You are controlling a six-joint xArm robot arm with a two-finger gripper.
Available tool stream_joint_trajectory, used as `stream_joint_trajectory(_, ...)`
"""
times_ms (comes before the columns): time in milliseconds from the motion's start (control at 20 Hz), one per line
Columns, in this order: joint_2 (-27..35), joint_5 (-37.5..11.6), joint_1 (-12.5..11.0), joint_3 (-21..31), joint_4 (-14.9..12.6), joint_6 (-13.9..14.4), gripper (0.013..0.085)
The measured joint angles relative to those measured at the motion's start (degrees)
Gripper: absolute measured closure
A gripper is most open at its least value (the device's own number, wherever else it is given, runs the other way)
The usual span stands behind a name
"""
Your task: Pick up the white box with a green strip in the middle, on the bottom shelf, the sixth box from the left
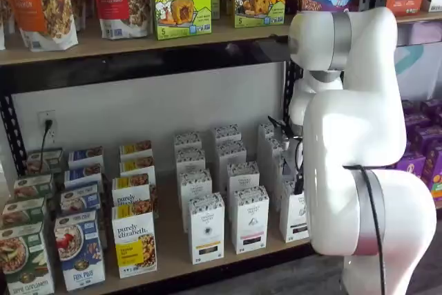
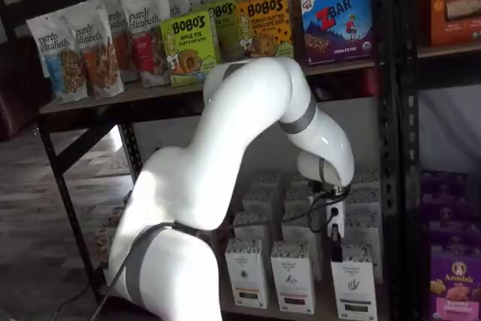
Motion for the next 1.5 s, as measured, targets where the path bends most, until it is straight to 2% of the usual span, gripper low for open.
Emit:
stream_joint_trajectory(450,2.7,-2.1,-0.1,-1.1,-1.0,0.7,0.0130)
stream_joint_trajectory(950,4.9,-3.5,-0.2,-2.4,-5.5,4.3,0.0130)
stream_joint_trajectory(1500,7.5,-4.0,0.1,-4.8,-6.5,5.6,0.0130)
